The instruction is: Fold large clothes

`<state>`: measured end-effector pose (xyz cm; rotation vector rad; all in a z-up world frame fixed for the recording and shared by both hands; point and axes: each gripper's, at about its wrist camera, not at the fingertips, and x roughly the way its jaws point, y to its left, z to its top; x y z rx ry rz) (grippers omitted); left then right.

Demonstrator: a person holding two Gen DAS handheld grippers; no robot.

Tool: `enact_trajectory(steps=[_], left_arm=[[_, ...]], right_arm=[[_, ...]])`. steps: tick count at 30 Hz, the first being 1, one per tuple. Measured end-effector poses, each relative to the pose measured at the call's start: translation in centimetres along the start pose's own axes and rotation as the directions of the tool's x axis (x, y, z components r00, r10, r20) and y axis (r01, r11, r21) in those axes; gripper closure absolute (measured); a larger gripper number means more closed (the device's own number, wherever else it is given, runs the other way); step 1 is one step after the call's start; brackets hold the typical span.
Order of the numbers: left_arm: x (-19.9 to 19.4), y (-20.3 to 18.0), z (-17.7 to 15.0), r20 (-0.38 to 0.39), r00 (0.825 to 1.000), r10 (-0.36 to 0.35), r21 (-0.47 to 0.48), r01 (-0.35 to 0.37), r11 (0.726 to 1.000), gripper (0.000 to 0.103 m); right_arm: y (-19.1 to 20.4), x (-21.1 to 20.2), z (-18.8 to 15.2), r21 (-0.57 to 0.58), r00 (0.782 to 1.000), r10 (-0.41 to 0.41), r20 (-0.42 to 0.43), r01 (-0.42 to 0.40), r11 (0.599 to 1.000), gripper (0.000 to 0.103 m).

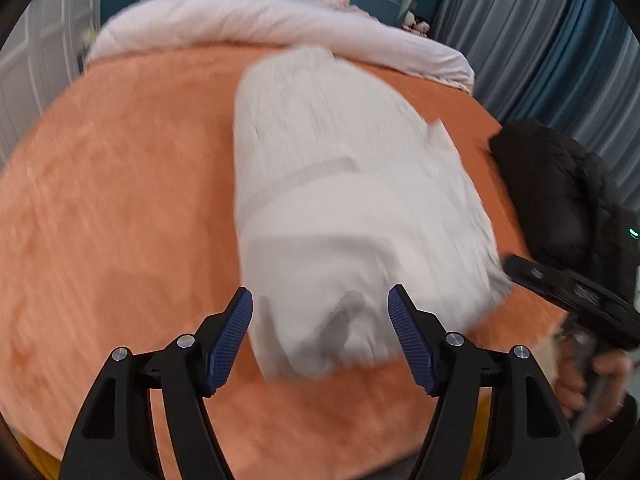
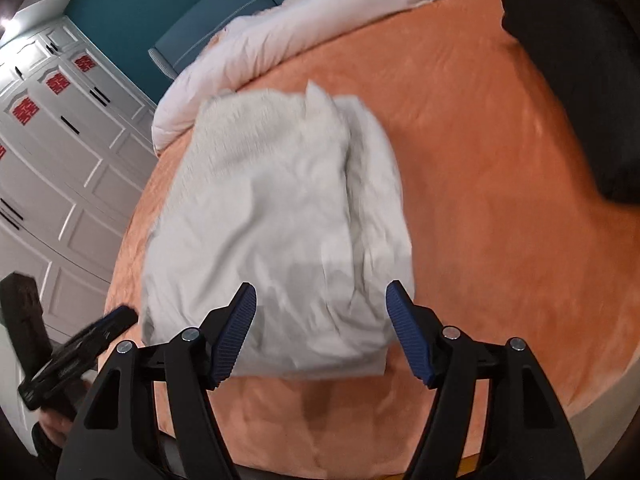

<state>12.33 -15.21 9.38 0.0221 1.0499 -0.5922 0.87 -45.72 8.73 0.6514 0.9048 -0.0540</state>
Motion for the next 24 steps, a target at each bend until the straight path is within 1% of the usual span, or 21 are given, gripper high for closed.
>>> enact_trajectory(steps=[1, 3, 5, 6, 7, 8, 9, 10, 11, 12, 13, 14, 15, 16, 17, 18, 19, 20, 21, 22, 24], left_arm=[[0.3, -0.2, -0.7, -0.023, 1.0, -0.002, 0.012, 0.002, 1.0, 0.035], [1.0, -0.6, -2.0, -0.06, 0.997, 0.04, 0.064, -0.036, 0.997, 0.035], [1.7, -0.8, -2.9, -0.073, 0.994, 0.08, 0.112, -0.072, 0.991, 0.035], [2.4, -0.4, -3.2, -0.072, 0.989, 0.132, 0.116, -0.124, 0.986, 0.035], [2.8, 0.1, -3.1, -0.074, 0.986, 0.152, 0.103, -0.144, 0.984, 0.036], [3.1, 0.5, -3.1, -0.077, 0.984, 0.158, 0.09, -0.151, 0.984, 0.038], [3.4, 1.3, -2.9, -0.078, 0.984, 0.159, 0.067, -0.154, 0.986, 0.045], [3.5, 1.7, -2.8, -0.084, 0.986, 0.144, 0.056, -0.14, 0.989, 0.051], [3.4, 1.9, -2.7, -0.088, 0.987, 0.136, 0.049, -0.132, 0.99, 0.054], [3.4, 2.0, -2.6, -0.089, 0.986, 0.14, 0.053, -0.136, 0.989, 0.058], [3.4, 2.0, -2.7, -0.09, 0.985, 0.148, 0.061, -0.143, 0.988, 0.059], [3.5, 2.1, -2.7, -0.097, 0.984, 0.15, 0.061, -0.144, 0.988, 0.059], [3.6, 2.2, -2.8, -0.104, 0.984, 0.147, 0.053, -0.142, 0.988, 0.059], [3.8, 2.3, -2.9, -0.112, 0.984, 0.14, 0.04, -0.137, 0.99, 0.059], [4.0, 2.2, -3.0, -0.116, 0.984, 0.138, 0.032, -0.135, 0.99, 0.059], [4.3, 2.2, -3.1, -0.122, 0.984, 0.133, 0.026, -0.13, 0.991, 0.059], [4.4, 2.1, -3.1, -0.121, 0.983, 0.138, 0.033, -0.135, 0.99, 0.059], [4.3, 1.7, -3.1, -0.117, 0.98, 0.163, 0.059, -0.157, 0.986, 0.059], [4.0, 1.5, -3.2, -0.115, 0.978, 0.172, 0.078, -0.164, 0.983, 0.059], [3.7, 1.4, -3.3, -0.105, 0.979, 0.174, 0.088, -0.165, 0.982, 0.059], [1.7, 0.7, -3.0, -0.08, 0.983, 0.162, 0.111, -0.153, 0.982, 0.06]], right_arm=[[0.1, 0.5, -0.2, -0.003, 1.0, 0.008, -0.01, -0.008, 1.0, 0.037], [0.5, 1.7, 0.0, -0.012, 0.999, 0.004, -0.033, -0.004, 1.0, 0.037], [0.3, 2.6, 0.4, 0.002, 0.999, 0.012, -0.045, -0.012, 1.0, 0.038], [-0.1, 3.3, 0.7, 0.029, 0.998, 0.029, -0.057, -0.028, 0.999, 0.041], [-0.5, 3.6, 0.9, 0.053, 0.997, 0.038, -0.068, -0.034, 0.998, 0.046], [-0.7, 3.9, 1.2, 0.074, 0.995, 0.058, -0.081, -0.052, 0.996, 0.066], [-0.4, 3.8, 1.7, 0.088, 0.989, 0.113, -0.097, -0.105, 0.991, 0.091], [0.3, 3.0, 1.9, 0.068, 0.99, 0.113, -0.085, -0.107, 0.992, 0.096], [1.6, 1.3, 2.0, 0.02, 0.991, 0.124, -0.046, -0.123, 0.992, 0.101], [2.3, -0.3, 2.1, -0.007, 0.988, 0.156, -0.004, -0.156, 0.988, 0.102], [2.7, -1.9, 2.0, -0.021, 0.982, 0.185, 0.034, -0.184, 0.983, 0.102], [2.8, -3.1, 1.8, -0.022, 0.98, 0.192, 0.061, -0.191, 0.981, 0.103], [2.3, -3.8, 1.3, -0.016, 0.983, 0.166, 0.082, -0.165, 0.986, 0.103], [1.5, -3.3, 0.7, -0.008, 0.99, 0.124, 0.069, -0.124, 0.992, 0.103], [0.3, -1.2, -0.2, -0.003, 0.999, 0.039, 0.014, -0.039, 0.999, 0.103], [-0.6, 0.6, -0.9, 0.001, 0.999, -0.008, -0.034, 0.008, 1.0, 0.103], [-1.5, 2.8, -1.9, -0.008, 0.992, -0.089, -0.087, 0.089, 0.996, 0.103], [-2.2, 4.3, -2.7, -0.02, 0.991, -0.095, -0.098, 0.094, 0.995, 0.103], [-2.4, 4.6, -2.8, -0.008, 0.991, -0.089, -0.097, 0.089, 0.996, 0.103], [-2.3, 4.6, -2.6, 0.01, 0.992, -0.087, -0.094, 0.088, 0.996, 0.103], [-1.8, 3.4, -1.9, 0.003, 0.994, -0.084, -0.076, 0.085, 0.996, 0.103]])
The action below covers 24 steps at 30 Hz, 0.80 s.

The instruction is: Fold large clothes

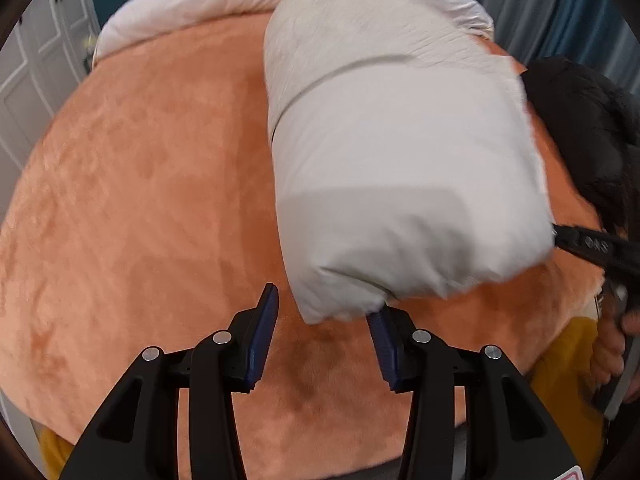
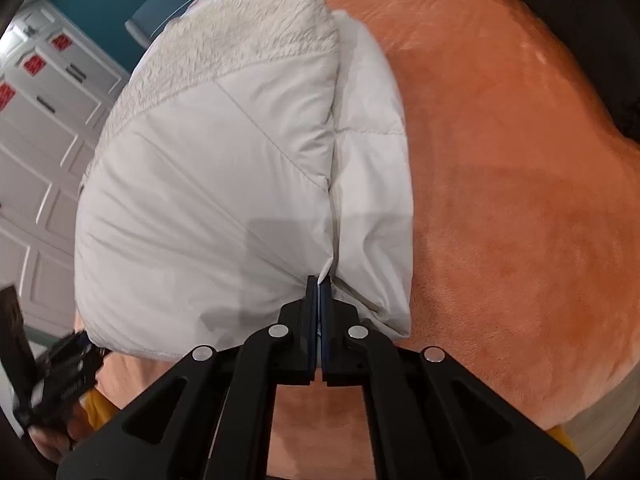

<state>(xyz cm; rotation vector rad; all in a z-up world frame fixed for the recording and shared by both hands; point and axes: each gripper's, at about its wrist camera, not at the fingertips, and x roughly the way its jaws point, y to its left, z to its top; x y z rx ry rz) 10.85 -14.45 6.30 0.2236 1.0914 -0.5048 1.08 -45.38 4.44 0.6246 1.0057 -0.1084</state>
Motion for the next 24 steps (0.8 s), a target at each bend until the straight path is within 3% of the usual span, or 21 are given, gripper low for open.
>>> enact_trajectory(steps=[3, 6, 9, 13, 16, 19, 21, 24], left_arm=[[-4.8, 0.2, 0.7, 0.084, 0.994, -0.067, 0.014, 0.066, 0.998, 0.059], [-7.9, -0.3, 3.0, 0.191, 0.98, -0.053, 0.039, 0.046, 0.998, 0.046], [-8.1, -1.0, 6.3, 0.246, 0.968, -0.055, 0.037, 0.047, 0.998, 0.039], [-5.6, -2.3, 10.7, 0.258, 0.965, -0.04, 0.023, 0.035, 0.999, 0.039], [-3.5, -4.3, 12.5, 0.238, 0.971, -0.015, 0.037, 0.006, 0.999, 0.039], [-1.2, -5.0, 13.1, 0.191, 0.982, -0.01, 0.033, 0.004, 0.999, 0.039], [0.7, -4.9, 13.0, 0.147, 0.989, -0.004, 0.025, 0.0, 1.0, 0.039], [1.7, -5.3, 12.7, 0.166, 0.986, 0.022, 0.047, -0.03, 0.998, 0.036]], right_arm=[[0.0, -3.2, 0.5, -0.024, 0.998, 0.012, 0.054, -0.011, 1.0, 0.1], [-0.2, -6.3, 2.1, -0.024, 0.99, 0.03, 0.141, -0.027, 0.999, 0.095], [-0.1, -7.1, 5.6, -0.004, 0.979, 0.07, 0.193, -0.071, 0.997, 0.083], [2.2, -5.3, 10.6, -0.057, 0.975, 0.003, 0.221, 0.01, 0.998, 0.084], [4.1, -3.9, 12.7, -0.101, 0.977, -0.01, 0.212, 0.032, 0.994, 0.093], [4.2, -1.0, 15.0, -0.116, 0.989, -0.03, 0.142, 0.047, 0.992, 0.097], [3.4, 1.9, 15.1, -0.114, 0.994, -0.089, 0.066, 0.096, 0.989, 0.103], [2.1, 5.1, 14.2, -0.083, 0.998, -0.065, 0.009, 0.065, 0.994, 0.103]])
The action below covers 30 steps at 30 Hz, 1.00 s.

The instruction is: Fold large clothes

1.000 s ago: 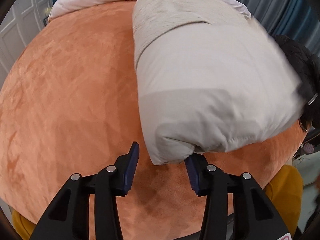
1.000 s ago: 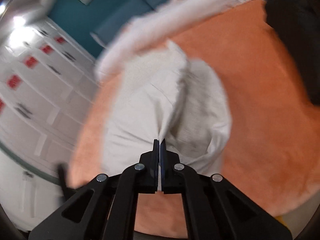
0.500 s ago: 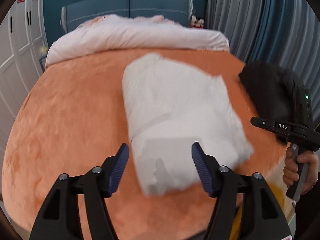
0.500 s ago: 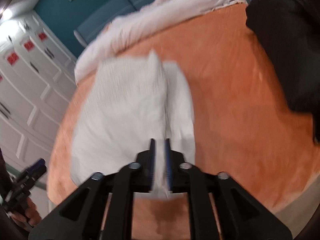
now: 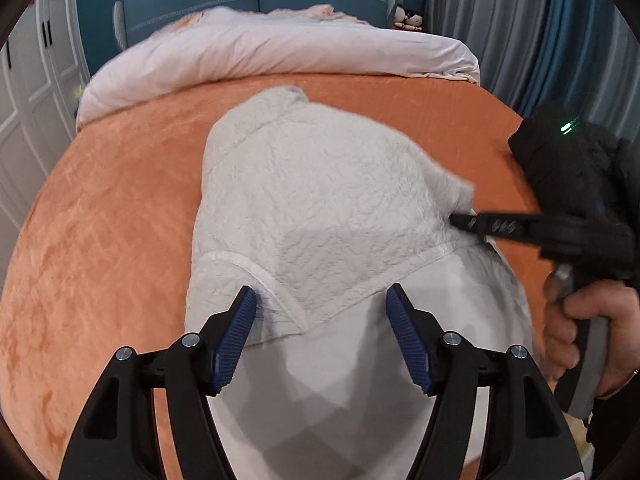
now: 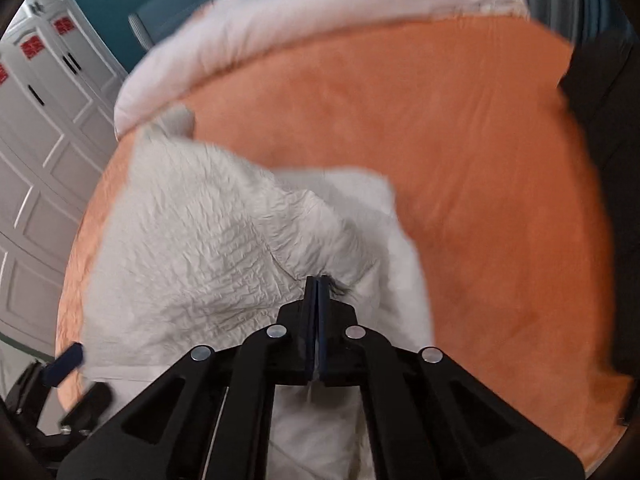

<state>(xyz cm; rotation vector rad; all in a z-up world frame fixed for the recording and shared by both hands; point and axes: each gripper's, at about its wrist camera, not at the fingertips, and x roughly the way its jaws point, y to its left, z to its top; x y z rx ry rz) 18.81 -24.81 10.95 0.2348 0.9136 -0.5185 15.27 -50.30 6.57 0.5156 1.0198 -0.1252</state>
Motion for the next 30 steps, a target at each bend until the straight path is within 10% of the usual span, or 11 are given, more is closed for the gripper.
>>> enact_trajectory(steps=[8, 10, 12, 13, 19, 25, 30], left_arm=[[0.9, 0.1, -0.2, -0.011, 1.0, 0.024, 0.004, -0.024, 1.0, 0.027], [-0.2, 1.5, 0.0, -0.025, 1.0, 0.004, -0.045, -0.005, 0.999, 0.027], [-1.4, 3.7, -0.2, -0.025, 0.999, -0.02, -0.126, 0.016, 0.992, 0.025], [-1.8, 4.7, -0.4, -0.026, 0.999, -0.032, -0.164, 0.027, 0.986, 0.022], [0.3, 10.3, -2.0, -0.075, 0.98, -0.185, -0.402, 0.14, 0.905, 0.019], [3.9, 11.5, -3.5, 0.0, 0.935, -0.355, -0.507, 0.306, 0.806, 0.005], [2.4, 11.8, -3.9, 0.015, 0.927, -0.376, -0.487, 0.335, 0.807, 0.026]], right_arm=[[-2.3, -1.2, -1.4, 0.065, 0.995, 0.089, 0.037, -0.091, 0.994, 0.101], [-3.3, -4.1, -2.3, 0.097, 0.987, 0.133, 0.085, -0.141, 0.985, 0.086], [-4.1, -6.4, -3.6, 0.122, 0.986, 0.116, 0.123, -0.131, 0.984, 0.026], [-4.4, -6.7, -4.2, 0.129, 0.986, 0.109, 0.124, -0.125, 0.984, 0.021], [-4.2, -2.5, -6.7, 0.152, 0.98, 0.192, -0.059, -0.181, 0.972, 0.016], [-4.4, -0.1, -7.5, 0.263, 0.943, 0.326, -0.065, -0.298, 0.918, 0.013], [-1.8, -1.9, -8.0, 0.202, 0.908, 0.415, -0.055, -0.397, 0.895, 0.07]])
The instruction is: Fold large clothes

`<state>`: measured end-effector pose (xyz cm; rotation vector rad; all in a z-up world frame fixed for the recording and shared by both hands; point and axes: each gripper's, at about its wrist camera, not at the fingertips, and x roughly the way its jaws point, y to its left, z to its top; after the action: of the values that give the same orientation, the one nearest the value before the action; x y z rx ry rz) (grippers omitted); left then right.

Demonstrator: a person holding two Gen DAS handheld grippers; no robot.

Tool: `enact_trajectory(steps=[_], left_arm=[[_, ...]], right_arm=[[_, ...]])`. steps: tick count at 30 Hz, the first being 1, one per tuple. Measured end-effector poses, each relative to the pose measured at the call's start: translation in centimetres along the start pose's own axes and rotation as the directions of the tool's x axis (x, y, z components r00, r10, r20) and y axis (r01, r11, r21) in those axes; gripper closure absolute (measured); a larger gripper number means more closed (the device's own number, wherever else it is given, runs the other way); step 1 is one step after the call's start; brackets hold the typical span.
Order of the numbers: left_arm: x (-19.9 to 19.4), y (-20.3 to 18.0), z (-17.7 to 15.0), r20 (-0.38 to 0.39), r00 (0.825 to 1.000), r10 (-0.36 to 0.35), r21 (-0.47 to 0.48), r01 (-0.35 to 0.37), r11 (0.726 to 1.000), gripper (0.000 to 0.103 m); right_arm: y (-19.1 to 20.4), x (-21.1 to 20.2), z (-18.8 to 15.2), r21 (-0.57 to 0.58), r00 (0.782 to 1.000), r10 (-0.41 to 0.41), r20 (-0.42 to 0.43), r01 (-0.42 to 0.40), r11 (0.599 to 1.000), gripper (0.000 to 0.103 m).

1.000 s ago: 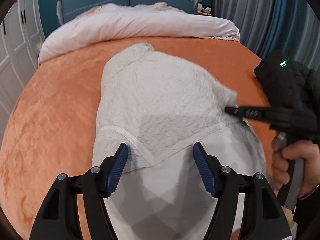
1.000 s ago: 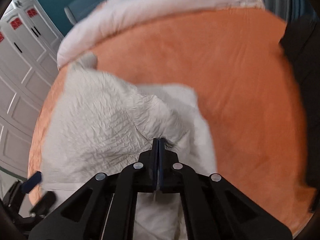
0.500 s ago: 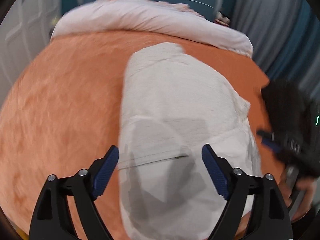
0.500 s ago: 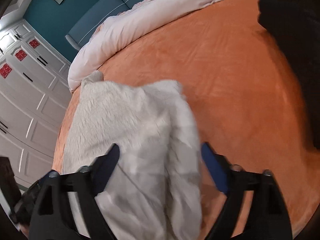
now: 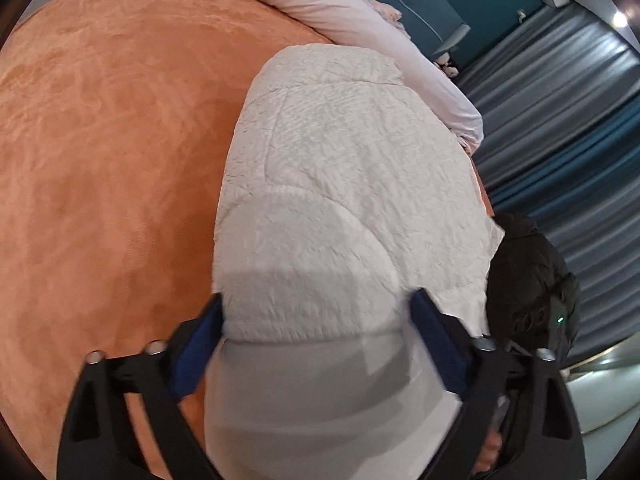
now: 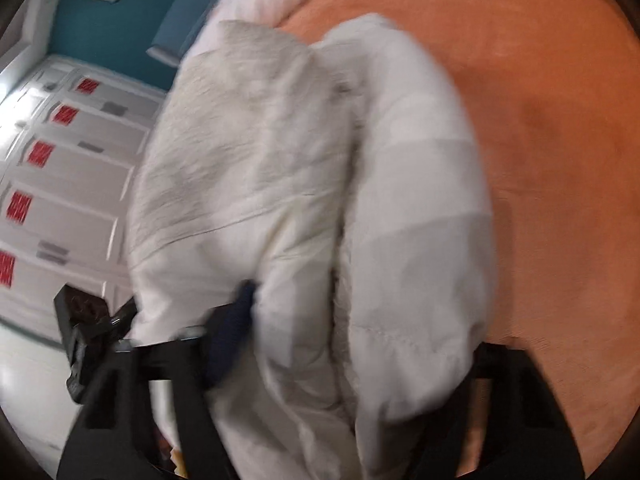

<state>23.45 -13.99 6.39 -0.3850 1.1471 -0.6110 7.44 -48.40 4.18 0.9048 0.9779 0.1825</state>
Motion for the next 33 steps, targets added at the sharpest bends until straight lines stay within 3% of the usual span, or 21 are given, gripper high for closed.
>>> enact_trajectory(steps=[3, 6, 8, 9, 11, 15, 17, 19, 21, 23, 24, 25, 27, 28, 30, 33], left_arm=[[-2.7, 0.3, -1.2, 0.004, 1.0, 0.008, 0.029, -0.008, 1.0, 0.035], [-6.7, 1.0, -3.4, 0.002, 0.998, 0.066, 0.074, -0.065, 0.995, 0.036], [-8.6, 2.0, -5.2, -0.011, 0.994, 0.11, 0.096, -0.108, 0.989, 0.035], [-9.1, 2.5, -5.8, -0.02, 0.992, 0.123, 0.094, -0.12, 0.988, 0.034], [-10.2, 3.4, -7.4, -0.013, 0.989, 0.149, 0.09, -0.147, 0.985, 0.034], [-12.6, 1.5, -7.7, 0.079, 0.975, 0.207, 0.168, -0.218, 0.961, 0.037], [-13.6, -0.1, -7.4, 0.126, 0.959, 0.253, 0.231, -0.277, 0.933, 0.036], [-14.2, -1.3, -6.8, 0.164, 0.951, 0.261, 0.252, -0.297, 0.921, 0.036], [-14.3, -2.8, -6.5, 0.189, 0.951, 0.246, 0.26, -0.29, 0.921, 0.035], [-13.8, -3.5, -6.0, 0.188, 0.951, 0.245, 0.257, -0.289, 0.922, 0.035], [-13.3, -4.0, -5.9, 0.183, 0.952, 0.246, 0.26, -0.289, 0.921, 0.035], [-12.8, -4.3, -5.9, 0.175, 0.953, 0.247, 0.267, -0.288, 0.92, 0.035], [-11.7, -4.5, -6.1, 0.163, 0.951, 0.263, 0.28, -0.3, 0.912, 0.035], [-11.1, -4.5, -6.2, 0.157, 0.948, 0.277, 0.286, -0.312, 0.906, 0.035], [-10.0, -4.5, -6.5, 0.143, 0.939, 0.312, 0.3, -0.341, 0.891, 0.035], [-8.4, -3.3, -7.1, 0.104, 0.93, 0.351, 0.293, -0.366, 0.883, 0.034]], right_arm=[[1.6, -0.5, -2.2, -0.03, 0.998, 0.06, -0.034, -0.061, 0.998, 0.079], [2.9, -0.2, -6.8, -0.053, 0.991, 0.101, -0.09, -0.106, 0.993, 0.08], [2.6, -0.1, -9.5, -0.021, 0.986, 0.132, -0.098, -0.135, 0.991, 0.076], [2.1, 0.1, -10.8, 0.012, 0.986, 0.142, -0.085, -0.142, 0.99, 0.07], [1.8, -0.3, -12.3, 0.023, 0.994, 0.1, -0.049, -0.099, 0.995, 0.06], [4.0, -3.5, -11.9, -0.041, 0.996, -0.085, 0.007, 0.085, 0.996, 0.057], [6.2, -5.6, -11.4, -0.122, 0.979, -0.197, 0.057, 0.203, 0.972, 0.057], [8.9, -7.2, -10.7, -0.208, 0.94, -0.318, 0.122, 0.337, 0.918, 0.057], [11.0, -8.2, -9.7, -0.255, 0.887, -0.418, 0.197, 0.458, 0.851, 0.057], [11.8, -9.4, -8.6, -0.264, 0.838, -0.466, 0.285, 0.536, 0.802, 0.056], [12.6, -9.8, -7.8, -0.265, 0.835, -0.455, 0.31, 0.536, 0.802, 0.059], [13.2, -9.8, -7.3, -0.269, 0.856, -0.418, 0.305, 0.498, 0.824, 0.063], [13.9, -8.9, -5.6, -0.292, 0.918, -0.308, 0.248, 0.374, 0.88, 0.087], [13.4, -8.8, -5.2, -0.297, 0.927, -0.298, 0.228, 0.357, 0.885, 0.095], [13.8, -6.5, -3.9, -0.331, 0.925, -0.326, 0.192, 0.374, 0.866, 0.1], [11.4, -2.3, -4.0, -0.347, 0.89, -0.436, 0.134, 0.455, 0.82, 0.103]])
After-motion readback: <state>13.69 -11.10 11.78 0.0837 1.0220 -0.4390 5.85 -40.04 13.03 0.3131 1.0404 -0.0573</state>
